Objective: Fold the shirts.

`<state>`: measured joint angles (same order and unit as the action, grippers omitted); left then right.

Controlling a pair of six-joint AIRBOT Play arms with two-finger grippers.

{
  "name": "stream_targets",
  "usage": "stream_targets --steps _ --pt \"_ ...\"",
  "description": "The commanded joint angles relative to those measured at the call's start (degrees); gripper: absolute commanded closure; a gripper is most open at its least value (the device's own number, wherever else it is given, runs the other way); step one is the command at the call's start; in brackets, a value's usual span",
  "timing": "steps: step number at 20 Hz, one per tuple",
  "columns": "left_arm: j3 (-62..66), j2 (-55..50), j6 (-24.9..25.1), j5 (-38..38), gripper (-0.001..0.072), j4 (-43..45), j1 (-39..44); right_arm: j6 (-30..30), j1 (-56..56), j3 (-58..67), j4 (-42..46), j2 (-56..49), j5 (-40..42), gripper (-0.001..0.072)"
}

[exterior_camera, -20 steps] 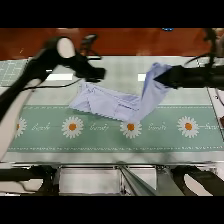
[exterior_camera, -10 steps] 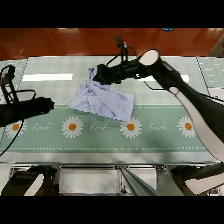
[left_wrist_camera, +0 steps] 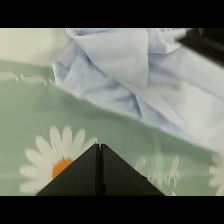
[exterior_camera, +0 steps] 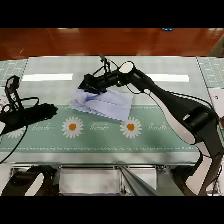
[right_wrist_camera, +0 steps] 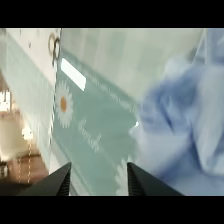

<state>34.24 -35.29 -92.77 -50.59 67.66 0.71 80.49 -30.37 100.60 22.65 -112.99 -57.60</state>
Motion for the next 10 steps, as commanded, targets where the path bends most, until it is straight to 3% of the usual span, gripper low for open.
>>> stream_targets --steps 1,3,5,7,8,10 --pt "7.82 -4.35 2.71 4.17 0.0689 -1.40 -5.38 -0.31 6.91 0.50 1.05 2.71 -16.85 0.0301" --pt "15.67 -6.08 2.78 2.27 0.0689 -3.76 -9.77 1.11 14.34 0.50 11.47 9.84 -28.52 0.0301" --pt "20.15 -6.25 3.54 0.63 0.0689 -3.82 -11.56 1.49 19.52 -0.90 32.46 20.11 -36.09 0.0302" --pt "20.22 -5.95 3.65 -2.91 0.0689 -3.85 -11.15 4.72 22.97 -8.61 52.46 32.48 -33.35 0.0301" --pt "19.04 -6.01 3.63 -4.96 0.0689 -3.89 -10.25 7.41 24.98 -14.91 57.07 38.34 -29.46 0.0301" --pt "14.62 -5.99 3.61 -5.73 0.0689 -3.89 -6.80 12.68 30.05 -32.50 56.39 49.33 -16.63 0.0300"
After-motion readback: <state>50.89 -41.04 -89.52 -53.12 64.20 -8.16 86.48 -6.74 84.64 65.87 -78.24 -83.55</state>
